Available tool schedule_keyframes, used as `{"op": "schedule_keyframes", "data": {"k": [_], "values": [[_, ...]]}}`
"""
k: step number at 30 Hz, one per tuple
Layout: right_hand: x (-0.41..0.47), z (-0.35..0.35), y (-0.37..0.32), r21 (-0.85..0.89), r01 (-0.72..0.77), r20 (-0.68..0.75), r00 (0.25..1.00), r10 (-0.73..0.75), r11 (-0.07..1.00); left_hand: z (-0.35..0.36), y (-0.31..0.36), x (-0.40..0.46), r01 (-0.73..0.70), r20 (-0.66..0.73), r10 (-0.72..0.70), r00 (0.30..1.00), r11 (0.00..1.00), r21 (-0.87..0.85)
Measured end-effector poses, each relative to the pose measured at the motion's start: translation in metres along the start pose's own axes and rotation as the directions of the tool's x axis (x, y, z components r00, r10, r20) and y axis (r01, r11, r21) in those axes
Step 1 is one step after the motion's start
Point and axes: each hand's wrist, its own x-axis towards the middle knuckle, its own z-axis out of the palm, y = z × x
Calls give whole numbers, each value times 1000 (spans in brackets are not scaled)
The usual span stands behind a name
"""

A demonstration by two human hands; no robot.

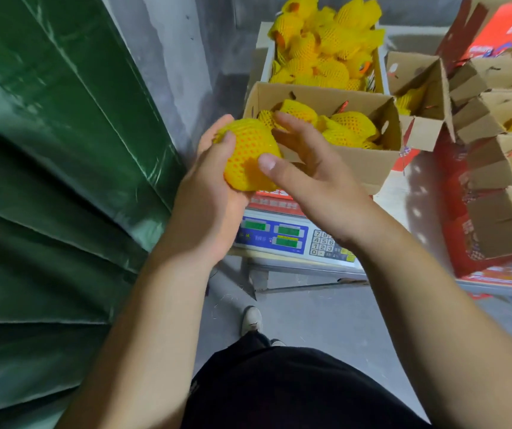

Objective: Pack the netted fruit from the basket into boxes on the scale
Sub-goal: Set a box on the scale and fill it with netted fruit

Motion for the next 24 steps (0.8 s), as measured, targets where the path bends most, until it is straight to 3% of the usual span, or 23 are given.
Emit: {"op": "schedule_keyframes", "data": {"k": [4,10,12,14,16,18,21,23,24], "values": [[-2,-3,5,-288,267,21,962,-273,920,10,6,-6,71,120,-37,992,955,-289],[-9,-8,20,-413,271,-9,954,-301,869,21,3,-22,157,-17,-175,984,921,-356],[-11,-5,20,-245,237,-39,966,-254,940,19,5,-22,149,0,-159,987,928,-342],[-10,1,18,53,160,-175,973,-149,986,13,8,-21,138,40,-132,990,941,-309],[-6,3,14,447,81,-245,969,35,891,4,11,-20,140,67,-124,990,932,-333],[-3,-5,9,696,26,-178,974,138,718,-5,12,-20,121,50,-111,993,942,-312],[-1,-22,6,841,8,-168,954,247,540,-13,9,-22,70,-72,-93,993,959,-273],[5,-31,8,866,129,-297,910,289,483,-16,5,-21,64,-135,-101,986,964,-257],[9,-34,10,833,208,-400,866,299,513,-17,3,-20,70,-151,-110,982,965,-251]]}}
